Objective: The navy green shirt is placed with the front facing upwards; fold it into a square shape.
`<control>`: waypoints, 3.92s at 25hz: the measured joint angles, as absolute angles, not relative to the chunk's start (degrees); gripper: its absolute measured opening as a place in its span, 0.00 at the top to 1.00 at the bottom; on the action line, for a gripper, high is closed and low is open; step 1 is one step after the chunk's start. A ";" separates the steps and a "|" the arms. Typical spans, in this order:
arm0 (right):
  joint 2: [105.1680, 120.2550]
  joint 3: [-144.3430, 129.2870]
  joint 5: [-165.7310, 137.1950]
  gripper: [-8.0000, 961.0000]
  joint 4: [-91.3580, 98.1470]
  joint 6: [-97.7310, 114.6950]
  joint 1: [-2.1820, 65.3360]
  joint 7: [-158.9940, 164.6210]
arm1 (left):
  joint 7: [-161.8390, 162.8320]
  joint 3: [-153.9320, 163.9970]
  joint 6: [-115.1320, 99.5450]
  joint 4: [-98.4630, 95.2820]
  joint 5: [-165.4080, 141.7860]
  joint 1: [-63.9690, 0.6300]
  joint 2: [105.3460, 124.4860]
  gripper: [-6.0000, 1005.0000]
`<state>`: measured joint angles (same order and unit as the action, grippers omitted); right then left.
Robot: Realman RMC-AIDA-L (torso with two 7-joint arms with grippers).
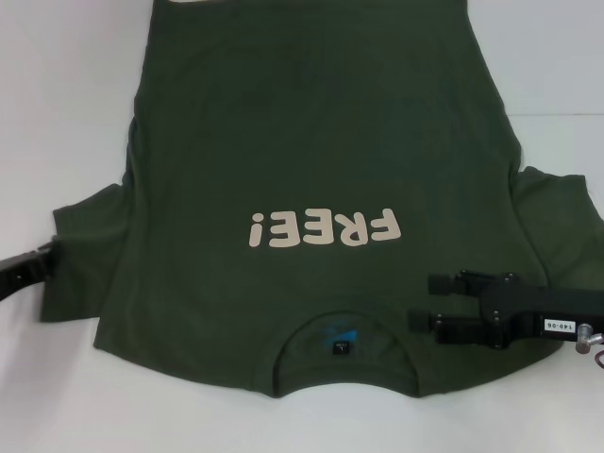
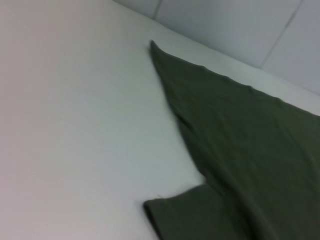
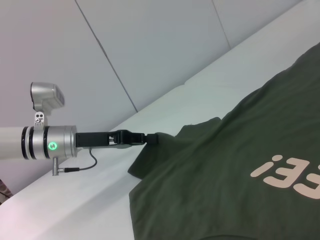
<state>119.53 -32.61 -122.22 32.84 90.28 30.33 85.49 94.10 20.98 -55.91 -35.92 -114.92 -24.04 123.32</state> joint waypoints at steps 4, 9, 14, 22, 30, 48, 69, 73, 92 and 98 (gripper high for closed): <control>119.53 -32.61 -122.18 0.06 32.74 90.19 30.33 85.47 | 94.12 20.75 -53.50 -37.27 -115.14 -24.05 122.98 0.99; 119.54 -32.61 -122.16 0.06 32.61 90.07 30.33 85.45 | 94.13 20.70 -51.41 -37.52 -115.14 -24.52 122.10 0.99; 119.53 -32.61 -122.16 0.06 32.54 90.19 30.31 85.43 | 93.97 21.04 -50.36 -38.89 -115.14 -25.01 121.88 0.99; 119.54 -32.61 -122.16 0.06 32.52 90.27 30.22 85.43 | 94.19 21.27 -52.36 -40.20 -115.14 -25.85 121.90 0.99; 119.53 -32.61 -122.16 0.06 32.52 90.36 29.95 85.43 | 94.05 21.80 -55.73 -42.68 -115.14 -25.99 121.87 0.99; 119.62 -32.66 -122.17 0.06 32.52 90.35 29.49 85.43 | 93.19 26.36 -56.48 -47.02 -114.83 -26.38 122.22 0.99; 119.54 -33.10 -122.25 0.06 32.52 90.27 29.79 85.49 | 102.69 26.87 -73.33 -43.18 -112.77 -29.60 123.94 0.99; 119.53 -33.13 -122.31 0.06 32.52 90.26 29.88 85.47 | 101.62 26.86 -70.53 -38.75 -111.65 -31.11 123.96 0.96; 118.93 -32.17 -121.99 0.06 32.52 90.44 29.18 88.08 | 92.30 26.91 -78.33 -33.45 -106.17 -30.02 124.10 0.46; 118.29 -29.99 -121.98 0.06 33.21 90.81 28.96 91.40 | 88.70 28.32 -81.41 -31.12 -106.73 -30.00 124.10 0.24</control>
<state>118.29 -30.00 -121.98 33.21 90.81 28.96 91.40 88.70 28.32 -81.41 -31.12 -106.72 -30.00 124.10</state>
